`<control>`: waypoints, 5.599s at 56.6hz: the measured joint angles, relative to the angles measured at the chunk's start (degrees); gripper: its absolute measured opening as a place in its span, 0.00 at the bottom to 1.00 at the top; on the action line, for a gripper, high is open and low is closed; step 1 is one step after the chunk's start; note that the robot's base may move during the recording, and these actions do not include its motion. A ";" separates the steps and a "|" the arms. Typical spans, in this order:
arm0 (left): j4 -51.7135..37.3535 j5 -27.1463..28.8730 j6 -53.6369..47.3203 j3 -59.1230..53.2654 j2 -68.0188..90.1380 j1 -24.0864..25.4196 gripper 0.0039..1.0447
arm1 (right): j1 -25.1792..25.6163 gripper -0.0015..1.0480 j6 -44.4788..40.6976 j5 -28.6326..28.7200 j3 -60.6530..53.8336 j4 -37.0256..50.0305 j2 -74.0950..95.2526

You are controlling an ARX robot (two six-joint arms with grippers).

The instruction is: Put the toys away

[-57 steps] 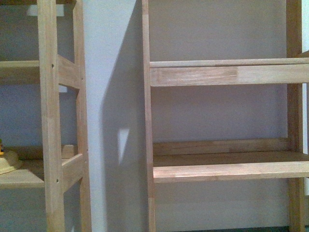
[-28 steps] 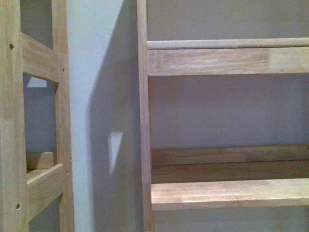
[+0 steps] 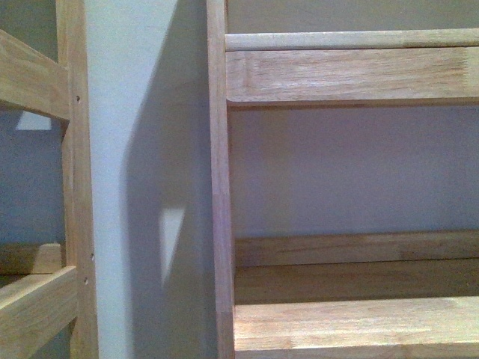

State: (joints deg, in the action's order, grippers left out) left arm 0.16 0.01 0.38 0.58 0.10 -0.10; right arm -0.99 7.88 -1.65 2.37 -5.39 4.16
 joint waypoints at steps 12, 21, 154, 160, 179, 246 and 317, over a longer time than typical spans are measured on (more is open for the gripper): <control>0.00 0.00 0.00 0.00 0.00 0.00 0.94 | 1.95 0.09 -4.35 -4.68 8.31 4.55 5.11; 0.00 0.00 0.00 0.00 0.00 0.00 0.94 | 0.00 0.09 -7.23 -9.35 17.40 6.88 10.97; 0.00 0.00 0.00 0.00 0.00 0.00 0.94 | -15.39 0.09 3.98 -2.75 135.12 -0.98 108.08; 0.00 0.00 0.00 0.00 0.00 0.00 0.94 | -15.39 0.09 4.04 -4.13 136.13 -1.46 109.18; 0.00 0.00 0.00 0.00 0.00 0.00 0.94 | -14.73 0.40 1.66 -6.69 134.14 -1.44 108.17; 0.00 0.00 0.00 0.00 0.00 0.00 0.94 | -8.07 0.94 -4.92 -26.08 57.46 19.82 44.15; 0.00 0.00 0.00 0.00 0.00 0.00 0.94 | -3.54 0.91 1.44 -11.08 6.16 5.66 3.54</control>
State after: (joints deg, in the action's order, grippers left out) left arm 0.16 0.01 0.38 0.58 0.10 -0.10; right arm -4.54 9.32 -12.73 8.54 0.27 7.70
